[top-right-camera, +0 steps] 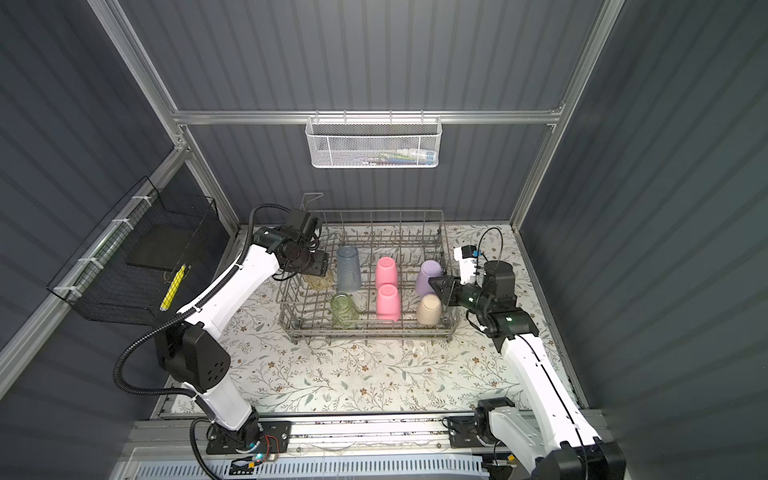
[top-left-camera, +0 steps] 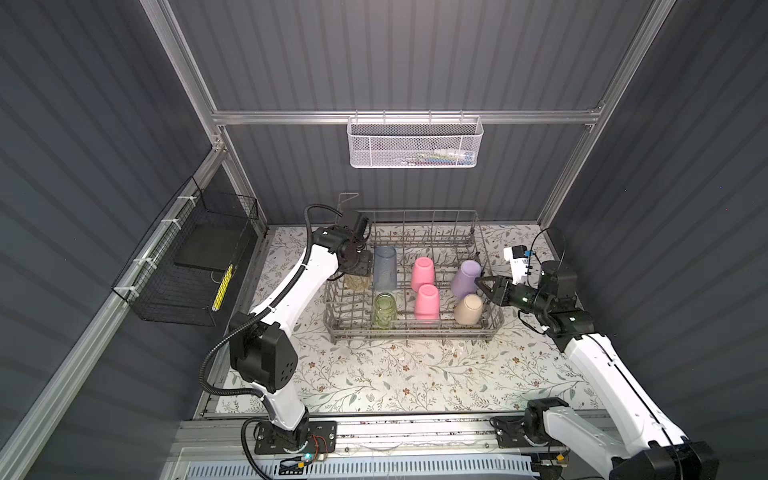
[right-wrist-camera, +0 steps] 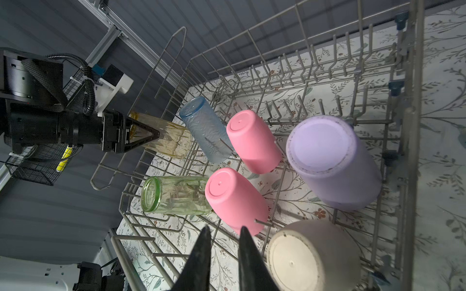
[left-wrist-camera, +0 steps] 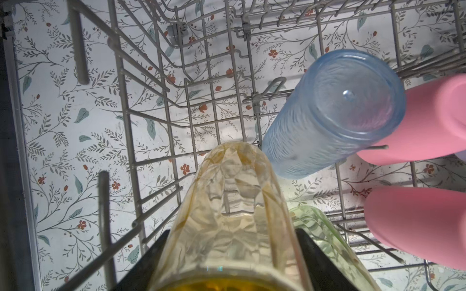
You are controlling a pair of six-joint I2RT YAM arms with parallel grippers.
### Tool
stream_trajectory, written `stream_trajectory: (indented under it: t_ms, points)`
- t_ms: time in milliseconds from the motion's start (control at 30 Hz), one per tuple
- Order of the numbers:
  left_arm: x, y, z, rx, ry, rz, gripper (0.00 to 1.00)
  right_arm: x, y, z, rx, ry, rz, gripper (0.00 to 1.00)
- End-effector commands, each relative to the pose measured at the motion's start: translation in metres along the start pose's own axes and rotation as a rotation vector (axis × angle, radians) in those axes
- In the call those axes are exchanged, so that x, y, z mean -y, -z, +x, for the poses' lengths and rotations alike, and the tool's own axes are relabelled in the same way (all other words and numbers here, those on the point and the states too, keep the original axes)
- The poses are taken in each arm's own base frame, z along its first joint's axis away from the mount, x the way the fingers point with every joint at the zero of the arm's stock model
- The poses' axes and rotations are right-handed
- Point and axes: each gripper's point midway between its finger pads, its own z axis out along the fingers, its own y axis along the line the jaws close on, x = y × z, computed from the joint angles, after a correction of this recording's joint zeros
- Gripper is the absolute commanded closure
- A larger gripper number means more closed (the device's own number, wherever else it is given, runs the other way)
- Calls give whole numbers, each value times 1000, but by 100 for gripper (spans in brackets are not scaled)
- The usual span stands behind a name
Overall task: Load the cups into the dish rack
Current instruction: 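Turn the yellow cup upside down over the rack with the left gripper, then lower the yellow cup onto the tines beside the blue cup with the left gripper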
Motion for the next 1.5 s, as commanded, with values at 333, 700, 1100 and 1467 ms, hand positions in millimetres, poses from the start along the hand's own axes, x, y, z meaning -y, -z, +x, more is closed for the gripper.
stream_trajectory:
  t_ms: [333,700,1100,1467]
  points:
    - [-21,-17,7,-36,13,-143,66,2,-1,-6,9,20,7,77]
    - [-28,-25,9,-50,-6,-224,66,3,-2,-6,7,19,12,77]
    - [-21,-40,15,-75,-8,-196,66,5,-3,-5,3,16,14,77]
    - [-20,-50,18,-87,-9,-196,65,6,-3,-5,3,16,16,77]
